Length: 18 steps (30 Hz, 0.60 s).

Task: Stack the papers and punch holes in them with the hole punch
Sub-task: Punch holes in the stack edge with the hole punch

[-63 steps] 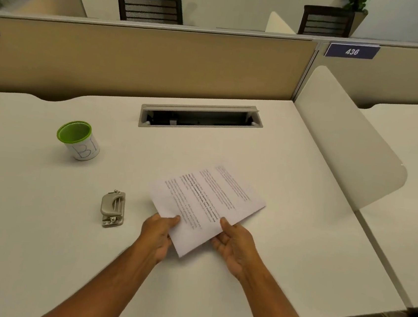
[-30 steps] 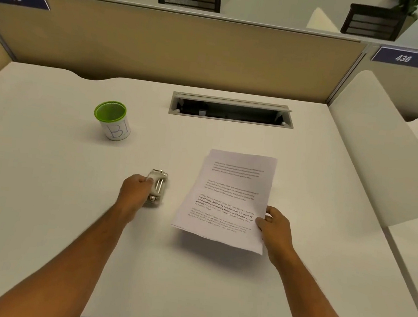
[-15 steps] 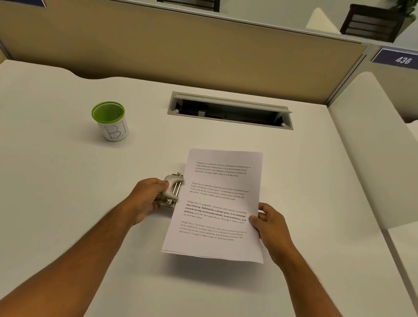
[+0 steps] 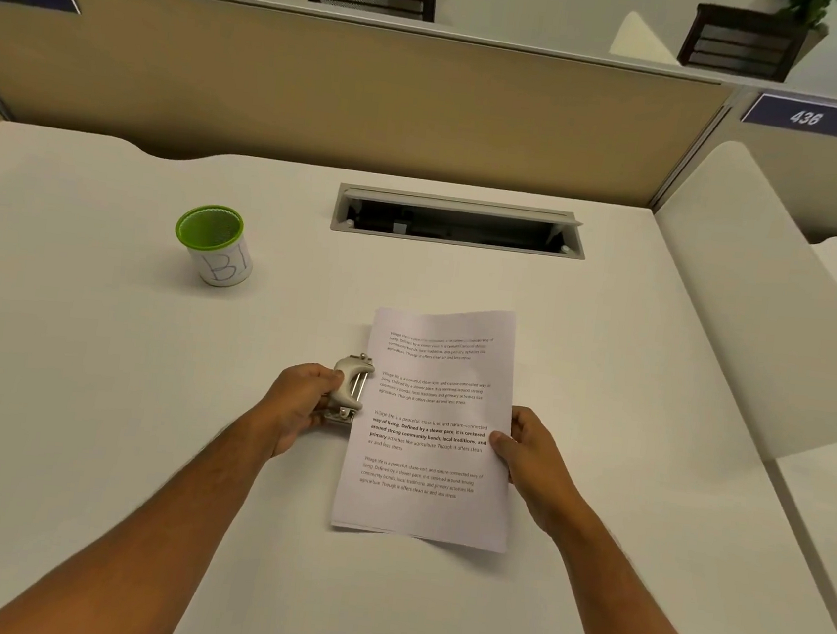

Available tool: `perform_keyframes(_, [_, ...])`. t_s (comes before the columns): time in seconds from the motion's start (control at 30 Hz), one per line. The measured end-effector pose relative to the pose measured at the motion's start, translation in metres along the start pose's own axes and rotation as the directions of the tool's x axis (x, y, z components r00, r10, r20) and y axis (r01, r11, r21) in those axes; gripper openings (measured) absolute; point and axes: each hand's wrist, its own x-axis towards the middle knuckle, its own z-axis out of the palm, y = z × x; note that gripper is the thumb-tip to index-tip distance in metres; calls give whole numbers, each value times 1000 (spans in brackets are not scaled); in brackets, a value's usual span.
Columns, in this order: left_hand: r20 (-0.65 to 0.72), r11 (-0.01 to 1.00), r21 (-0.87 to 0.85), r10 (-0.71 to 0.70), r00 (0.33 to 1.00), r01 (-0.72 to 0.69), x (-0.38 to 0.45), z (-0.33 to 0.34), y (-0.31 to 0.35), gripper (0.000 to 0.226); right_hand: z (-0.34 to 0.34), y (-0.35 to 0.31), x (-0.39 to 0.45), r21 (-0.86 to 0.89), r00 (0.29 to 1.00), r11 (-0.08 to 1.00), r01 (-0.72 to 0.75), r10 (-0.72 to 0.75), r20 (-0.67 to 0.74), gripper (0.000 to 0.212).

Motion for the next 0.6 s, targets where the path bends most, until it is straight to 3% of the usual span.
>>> perform_keyframes(0.23, [3,998,65,3,1000,-4,3,2,-6,13,7,0,1,40,1000,999,-28,28,-2,31])
perform_keyframes(0.6, [-76,974,208,109,991,-91,1,8,-6,19,9,19,14,-82,980,987,-135,120,-160,23])
